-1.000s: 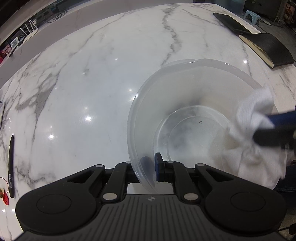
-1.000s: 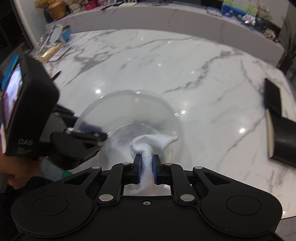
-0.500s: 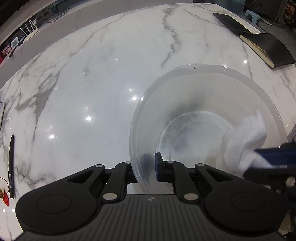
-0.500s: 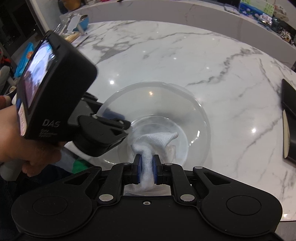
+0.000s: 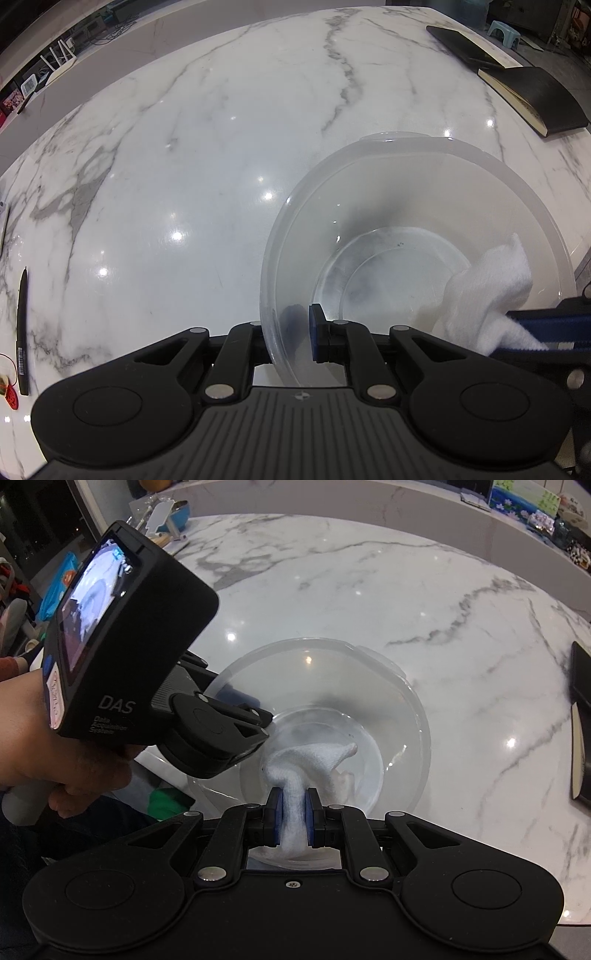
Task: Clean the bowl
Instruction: 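Wipe the inner wall near the left gripper with the cloth in the right gripper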
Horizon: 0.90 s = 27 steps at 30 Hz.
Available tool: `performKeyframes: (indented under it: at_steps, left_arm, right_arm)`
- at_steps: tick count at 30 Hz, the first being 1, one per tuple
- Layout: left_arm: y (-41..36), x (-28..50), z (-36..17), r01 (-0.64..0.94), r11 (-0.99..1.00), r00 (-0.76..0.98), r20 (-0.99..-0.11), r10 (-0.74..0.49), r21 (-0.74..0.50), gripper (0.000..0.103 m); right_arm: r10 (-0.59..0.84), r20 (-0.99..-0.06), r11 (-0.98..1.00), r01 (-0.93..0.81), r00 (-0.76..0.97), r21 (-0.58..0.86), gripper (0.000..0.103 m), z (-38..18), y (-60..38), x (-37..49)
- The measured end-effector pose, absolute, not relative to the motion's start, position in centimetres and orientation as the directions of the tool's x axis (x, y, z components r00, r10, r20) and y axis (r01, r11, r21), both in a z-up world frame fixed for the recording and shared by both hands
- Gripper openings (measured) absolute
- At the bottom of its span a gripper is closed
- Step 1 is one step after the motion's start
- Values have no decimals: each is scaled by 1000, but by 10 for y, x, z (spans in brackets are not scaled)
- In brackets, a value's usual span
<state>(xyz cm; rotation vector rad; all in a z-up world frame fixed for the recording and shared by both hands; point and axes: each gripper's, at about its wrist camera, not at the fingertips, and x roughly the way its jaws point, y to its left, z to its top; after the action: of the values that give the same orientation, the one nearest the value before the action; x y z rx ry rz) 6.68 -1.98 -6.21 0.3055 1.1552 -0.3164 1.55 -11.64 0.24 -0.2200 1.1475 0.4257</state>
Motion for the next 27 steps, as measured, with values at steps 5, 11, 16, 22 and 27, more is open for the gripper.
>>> performKeyframes:
  at_steps: [5,11,16,22,27]
  left_arm:
    - [-22,62,-61,409,909,370,-925,-81,84,10]
    - [-23,56,-59,430,899,365,-927,-85,86,10]
    - [-24,51,-57,441,893,362,-928,-87,88,10]
    - [-27,46,-55,455,886,361,-928,-89,92,10]
    - [-24,49,-56,458,885,357,-929,-94,87,10]
  right_arm:
    - [188,-916,900,-435,353,17,11,1,-117,16]
    - [134,-912,905,-424,387,-47,11,-2,-120,22]
    - [100,-904,908,-410,416,-88,11,-1,-122,27]
    - [94,-897,914,-394,431,-94,11,-5,-122,31]
    - [99,-890,924,-374,444,-84,11,-5,-124,41]
